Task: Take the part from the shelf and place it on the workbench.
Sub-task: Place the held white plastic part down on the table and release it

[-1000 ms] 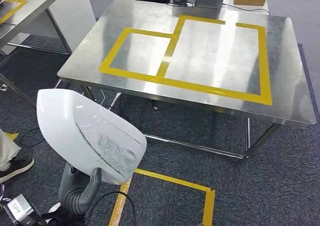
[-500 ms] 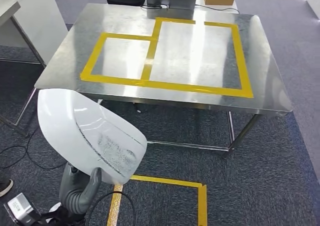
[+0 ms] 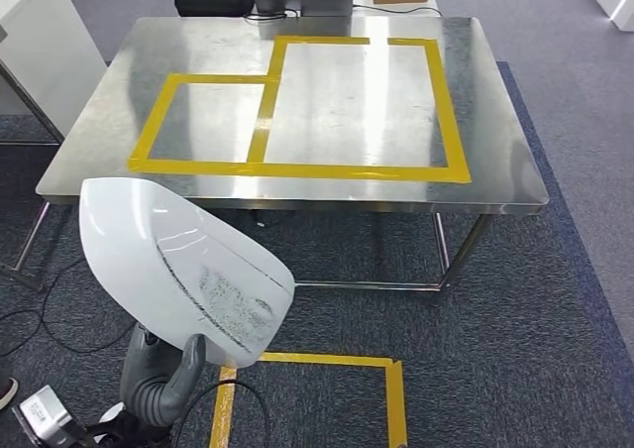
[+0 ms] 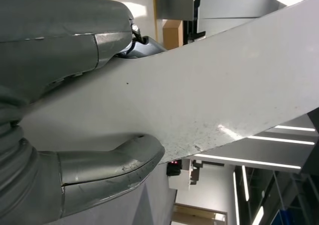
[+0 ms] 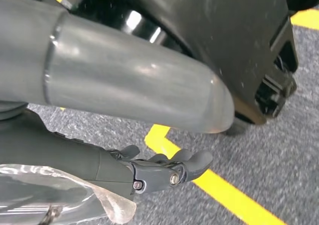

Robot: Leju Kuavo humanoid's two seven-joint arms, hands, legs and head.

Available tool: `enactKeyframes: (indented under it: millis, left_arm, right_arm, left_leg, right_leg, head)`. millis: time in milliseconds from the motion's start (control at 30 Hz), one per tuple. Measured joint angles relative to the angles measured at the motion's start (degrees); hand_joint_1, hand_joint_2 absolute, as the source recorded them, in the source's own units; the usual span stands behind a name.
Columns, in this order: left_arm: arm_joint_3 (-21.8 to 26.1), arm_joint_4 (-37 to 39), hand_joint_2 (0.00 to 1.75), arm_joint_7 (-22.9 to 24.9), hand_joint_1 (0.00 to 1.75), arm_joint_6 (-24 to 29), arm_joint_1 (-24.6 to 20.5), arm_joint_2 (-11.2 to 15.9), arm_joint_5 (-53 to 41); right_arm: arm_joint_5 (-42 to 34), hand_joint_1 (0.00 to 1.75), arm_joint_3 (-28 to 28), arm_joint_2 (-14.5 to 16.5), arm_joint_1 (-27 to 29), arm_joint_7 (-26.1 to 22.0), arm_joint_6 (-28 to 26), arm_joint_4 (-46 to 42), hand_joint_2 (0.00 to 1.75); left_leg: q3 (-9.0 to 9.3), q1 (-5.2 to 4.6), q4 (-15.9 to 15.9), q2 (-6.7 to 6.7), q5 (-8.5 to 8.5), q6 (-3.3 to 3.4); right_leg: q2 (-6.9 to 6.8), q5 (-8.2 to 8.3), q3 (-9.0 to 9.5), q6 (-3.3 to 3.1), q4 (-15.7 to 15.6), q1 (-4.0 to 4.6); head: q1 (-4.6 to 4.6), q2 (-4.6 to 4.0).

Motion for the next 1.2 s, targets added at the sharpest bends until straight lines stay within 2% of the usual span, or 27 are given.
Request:
enactKeyframes:
  millis: [233, 333, 367, 433, 500, 533, 567, 600, 633, 667, 700, 733, 800, 833, 900, 933, 1000, 1033, 1067, 1100, 1167, 1200]
  left_arm:
    - [-0.02, -0.01, 1.75, 0.00, 1.75, -0.02, 0.00, 0.00, 0.03]
    - [-0.03, -0.14, 1.75, 0.00, 1.75, -0.06, 0.00, -0.03, 0.05]
    - [-0.05, -0.20, 1.75, -0.01, 1.75, -0.07, -0.04, -0.06, 0.06]
    - [-0.11, -0.26, 1.75, -0.01, 1.75, -0.08, -0.08, -0.11, 0.08]
    - [-0.13, -0.26, 1.75, 0.00, 1.75, -0.09, -0.08, -0.13, 0.09]
    - [-0.14, -0.26, 1.75, 0.00, 1.75, -0.10, -0.07, -0.13, 0.09]
    - [-0.14, -0.26, 1.75, 0.00, 1.75, -0.12, -0.07, -0.13, 0.08]
    - [-0.15, -0.26, 1.75, 0.00, 1.75, -0.13, -0.07, -0.13, 0.08]
    - [-0.15, -0.26, 1.75, 0.00, 1.75, -0.14, -0.08, -0.13, 0.07]
    - [-0.15, -0.27, 1.75, 0.00, 1.75, -0.14, -0.08, -0.13, 0.07]
    - [-0.15, -0.27, 1.75, 0.00, 1.75, -0.14, -0.08, -0.13, 0.07]
    - [-0.15, -0.28, 1.75, 0.00, 1.75, -0.15, -0.09, -0.13, 0.07]
    - [-0.16, -0.28, 1.75, 0.00, 1.75, -0.18, -0.11, -0.13, 0.09]
    - [-0.17, -0.28, 1.75, 0.00, 1.75, -0.19, -0.14, -0.14, 0.11]
    - [-0.17, -0.28, 1.75, 0.00, 1.75, -0.24, -0.17, -0.15, 0.14]
    - [-0.17, -0.28, 1.75, 0.00, 1.75, -0.28, -0.16, -0.14, 0.15]
    - [-0.16, -0.28, 1.75, 0.00, 1.75, -0.37, -0.11, -0.09, 0.16]
    - [-0.15, -0.28, 1.75, 0.00, 1.75, -0.37, -0.09, -0.07, 0.16]
    - [-0.15, -0.28, 1.75, 0.00, 1.75, -0.38, -0.07, -0.04, 0.17]
    - [-0.15, -0.28, 1.75, 0.00, 1.75, -0.38, -0.07, -0.03, 0.17]
    - [-0.15, -0.28, 1.75, 0.00, 1.75, -0.39, -0.08, -0.02, 0.18]
    - [-0.15, -0.28, 1.75, 0.00, 1.75, -0.42, -0.08, -0.03, 0.17]
  right_arm:
    - [0.07, 0.00, -0.14, 0.01, 0.00, 0.15, 0.12, 0.00, 0.00]
    - [0.08, 0.00, -0.19, 0.00, -0.06, 0.16, 0.30, -0.01, 0.00]
    - [0.08, 0.00, -0.21, -0.01, -0.08, 0.16, 0.30, -0.01, 0.00]
    - [0.09, 0.00, -0.24, -0.02, -0.07, 0.17, 0.32, -0.01, 0.00]
    - [0.09, 0.00, -0.26, -0.02, 0.05, 0.24, 0.39, 0.00, 0.00]
    - [0.11, 0.00, -0.26, -0.03, 0.15, 0.28, 0.43, 0.00, 0.00]
    - [0.14, 0.00, -0.27, -0.03, 0.22, 0.34, 0.45, 0.00, 0.00]
    - [0.16, 0.00, -0.27, -0.03, 0.24, 0.40, 0.46, 0.00, 0.00]
    - [0.19, 0.00, -0.28, -0.03, 0.23, 0.44, 0.47, 0.00, 0.00]
    - [0.20, 0.00, -0.28, -0.01, 0.16, 0.48, 0.47, 0.00, 0.00]
    - [0.21, 0.00, -0.29, 0.01, 0.08, 0.50, 0.47, 0.00, 0.00]
    - [0.21, 0.00, -0.29, 0.02, 0.01, 0.51, 0.48, 0.00, 0.00]
    - [0.20, 0.00, -0.32, 0.01, 0.02, 0.60, 0.48, 0.00, 0.00]
    - [0.19, 0.00, -0.33, 0.00, 0.08, 0.67, 0.48, 0.00, 0.00]
    - [0.17, 0.00, -0.37, -0.01, 0.07, 0.78, 0.48, 0.00, 0.00]
    - [0.17, 0.00, -0.37, -0.01, 0.00, 0.80, 0.49, 0.00, 0.00]
    - [0.18, 0.00, -0.39, -0.01, -0.11, 0.81, 0.50, 0.00, 0.00]
    - [0.19, 0.00, -0.40, -0.01, -0.09, 0.82, 0.50, 0.00, 0.00]
    - [0.19, 0.00, -0.44, -0.01, -0.06, 0.83, 0.49, 0.00, 0.00]
    - [0.20, 0.00, -0.48, -0.01, -0.04, 0.84, 0.49, 0.00, 0.00]
    - [0.20, 0.00, -0.54, 0.02, -0.04, 0.84, 0.54, 0.00, 0.00]
    - [0.19, 0.00, -0.56, 0.06, -0.07, 0.84, 0.59, -0.01, 0.00]
  left_leg:
    - [-0.16, -0.12, 0.17, 0.00, -0.07, 0.01]
    - [0.19, -0.06, -0.69, 0.00, 0.31, 0.14]
    - [0.49, 0.13, -1.29, 0.02, 0.61, 0.24]
    - [0.93, 0.46, -2.08, 0.08, 1.07, 0.39]
    - [0.95, 0.52, -2.13, 0.09, 1.07, 0.48]
    - [1.02, 0.54, -2.11, 0.08, 1.00, 0.45]
    - [1.13, 0.59, -2.07, 0.08, 0.87, 0.36]
    - [1.33, 0.69, -1.97, 0.07, 0.67, 0.18]
    - [1.56, 0.79, -1.80, 0.07, 0.36, -0.12]
    - [1.68, 0.76, -1.53, 0.06, -0.02, -0.53]
    - [1.71, 0.68, -1.23, 0.06, -0.36, -0.93]
    - [1.68, 0.54, -1.00, 0.08, -0.61, -1.28]
    - [1.71, 0.45, -0.78, 0.18, -0.82, -1.69]
    - [1.84, 0.55, -0.70, 0.16, -1.04, -1.87]
    - [1.07, 0.78, 1.58, -0.57, -2.66, -2.25]
    - [-0.31, 0.84, 4.53, -1.15, -4.19, -2.39]
    - [-4.68, 0.85, 12.77, -1.91, -7.33, -2.44]
    - [-6.52, 0.84, 15.82, -2.03, -7.90, -2.36]
    - [-7.49, 0.82, 16.91, -2.06, -7.32, -2.18]
    - [-7.37, 0.75, 15.64, -2.09, -5.55, -1.88]
    - [-4.91, 0.42, 8.67, -2.37, -0.77, -0.87]
    - [-3.61, 0.23, 5.17, -2.57, 0.80, -0.35]
  right_leg:
    - [-0.08, 0.06, 0.12, 0.07, -0.02, -0.12]
    - [-0.12, 0.10, 0.31, 0.52, -0.30, -0.19]
    - [0.05, -0.44, -0.03, 0.69, 0.34, -0.20]
    - [0.49, -3.11, -2.53, 1.05, 5.30, -0.30]
    - [0.67, -5.99, -6.42, 1.52, 12.88, -0.37]
    - [0.66, -6.22, -7.69, 1.72, 15.07, -0.42]
    - [0.65, -5.28, -7.93, 1.88, 15.04, -0.49]
    - [0.59, -3.34, -6.97, 1.99, 12.59, -0.60]
    - [0.37, -1.13, -5.20, 2.11, 8.60, -0.74]
    - [0.07, 0.30, -3.32, 2.15, 4.75, -0.73]
    - [-0.14, 1.02, -1.80, 1.83, 1.93, -0.71]
    - [-0.30, 0.96, -0.99, 1.41, 0.54, -0.63]
    - [-0.10, 0.40, -0.72, 0.22, 0.48, -0.46]
    - [0.05, 0.32, -0.69, -0.16, 0.51, -0.45]
    - [0.35, 0.16, -0.42, -0.89, 0.47, -0.51]
    - [0.50, 0.08, -0.29, -1.18, 0.44, -0.52]
    - [0.84, -0.15, -0.12, -1.60, 0.45, -0.35]
    - [1.04, -0.27, 0.01, -1.75, 0.45, -0.23]
    - [1.26, -0.40, 0.21, -1.88, 0.45, -0.10]
    - [1.50, -0.54, 0.48, -1.96, 0.45, 0.03]
    - [1.96, -0.86, 0.94, -1.97, 0.44, 0.22]
    - [2.16, -1.03, 1.07, -1.83, 0.48, 0.35]
  head:
    - [0.01, 0.00]
    - [0.04, 0.00]
    - [0.10, 0.00]
    - [0.30, 0.00]
    - [0.42, 0.00]
    - [0.45, 0.00]
    - [0.48, 0.00]
    - [0.50, 0.00]
    - [0.51, 0.00]
    - [0.60, 0.00]
    - [0.70, 0.00]
    - [0.69, 0.00]
    - [0.49, 0.00]
    - [0.33, 0.00]
    - [0.22, 0.00]
    - [0.09, 0.00]
    - [-0.04, 0.00]
    - [-0.06, 0.00]
    - [-0.05, 0.00]
    - [-0.05, 0.00]
    - [-0.03, 0.00]
    - [-0.02, 0.00]
